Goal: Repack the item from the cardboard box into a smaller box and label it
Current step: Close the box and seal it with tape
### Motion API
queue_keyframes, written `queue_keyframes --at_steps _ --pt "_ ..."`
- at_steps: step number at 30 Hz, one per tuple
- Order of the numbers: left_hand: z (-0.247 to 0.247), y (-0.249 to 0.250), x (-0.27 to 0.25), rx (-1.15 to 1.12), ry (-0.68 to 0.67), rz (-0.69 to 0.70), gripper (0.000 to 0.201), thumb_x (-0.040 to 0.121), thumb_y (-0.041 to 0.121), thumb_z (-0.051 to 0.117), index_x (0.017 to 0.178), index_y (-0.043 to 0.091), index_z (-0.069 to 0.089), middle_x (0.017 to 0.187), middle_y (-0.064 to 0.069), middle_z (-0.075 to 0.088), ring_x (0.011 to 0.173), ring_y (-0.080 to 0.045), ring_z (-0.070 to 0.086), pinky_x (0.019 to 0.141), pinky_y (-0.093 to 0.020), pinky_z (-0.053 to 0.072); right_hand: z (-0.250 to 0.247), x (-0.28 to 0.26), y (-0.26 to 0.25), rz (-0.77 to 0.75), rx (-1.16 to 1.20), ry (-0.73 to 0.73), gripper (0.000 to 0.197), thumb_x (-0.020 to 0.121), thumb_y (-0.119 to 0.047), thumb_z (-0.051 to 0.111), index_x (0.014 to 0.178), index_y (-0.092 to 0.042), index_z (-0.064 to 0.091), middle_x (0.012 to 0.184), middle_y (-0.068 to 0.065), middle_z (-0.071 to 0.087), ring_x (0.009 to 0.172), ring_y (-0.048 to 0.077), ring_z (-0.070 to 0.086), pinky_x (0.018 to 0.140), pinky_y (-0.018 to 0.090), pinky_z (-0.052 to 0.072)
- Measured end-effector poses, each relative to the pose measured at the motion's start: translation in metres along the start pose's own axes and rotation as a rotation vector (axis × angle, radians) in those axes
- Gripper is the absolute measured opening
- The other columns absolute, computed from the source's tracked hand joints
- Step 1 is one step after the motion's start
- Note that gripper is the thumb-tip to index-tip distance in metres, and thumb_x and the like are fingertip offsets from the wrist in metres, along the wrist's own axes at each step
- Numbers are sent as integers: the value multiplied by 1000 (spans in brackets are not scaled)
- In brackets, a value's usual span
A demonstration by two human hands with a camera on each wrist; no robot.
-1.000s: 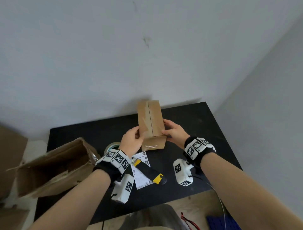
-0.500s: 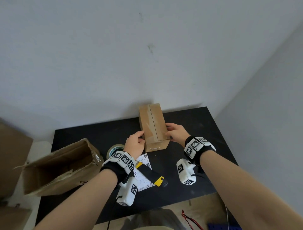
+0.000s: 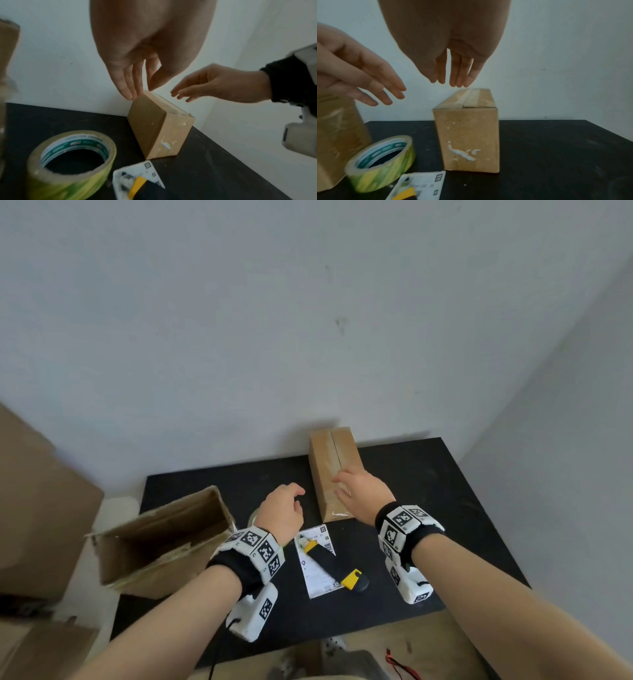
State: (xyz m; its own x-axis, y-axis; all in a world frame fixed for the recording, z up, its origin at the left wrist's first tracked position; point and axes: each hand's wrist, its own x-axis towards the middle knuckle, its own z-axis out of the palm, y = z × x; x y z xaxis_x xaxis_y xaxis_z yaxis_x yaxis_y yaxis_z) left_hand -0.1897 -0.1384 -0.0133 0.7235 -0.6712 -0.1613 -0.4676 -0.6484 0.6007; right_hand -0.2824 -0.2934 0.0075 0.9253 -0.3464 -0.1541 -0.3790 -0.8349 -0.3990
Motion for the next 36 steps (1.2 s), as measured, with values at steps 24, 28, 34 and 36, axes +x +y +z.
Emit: queue_keyframes --at_steps 24,28,34,36 --pt "51 -88 -21 538 -226 15 38 88 10 52 126 17 52 121 -3 56 120 -19 48 119 -36 7 136 -4 -23 42 119 -253 33 94 -15 44 125 -16 55 131 3 52 116 25 52 94 36 44" --pt "50 -88 -24 339 -164 21 26 91 9 50 116 14 58 113 -3 60 114 -20 51 114 -31 23 130 -4 -22 106 214 -191 31 94 -15 46 124 -14 55 125 4 54 109 25 55 87 39 47" --pt "37 -64 -44 -20 -97 -96 23 92 13 55 114 13 58 113 -5 63 106 -20 60 93 -34 49 112 -9 -30 211 434 -37 26 93 -18 51 117 -13 60 117 4 61 103 20 59 90 37 48" --pt "34 -58 -48 -76 -87 -132 21 92 14 56 112 13 58 111 -4 64 105 -19 60 92 -33 49 105 -12 -36 231 464 14 22 93 -18 53 111 -13 63 112 3 63 99 17 60 88 35 50"
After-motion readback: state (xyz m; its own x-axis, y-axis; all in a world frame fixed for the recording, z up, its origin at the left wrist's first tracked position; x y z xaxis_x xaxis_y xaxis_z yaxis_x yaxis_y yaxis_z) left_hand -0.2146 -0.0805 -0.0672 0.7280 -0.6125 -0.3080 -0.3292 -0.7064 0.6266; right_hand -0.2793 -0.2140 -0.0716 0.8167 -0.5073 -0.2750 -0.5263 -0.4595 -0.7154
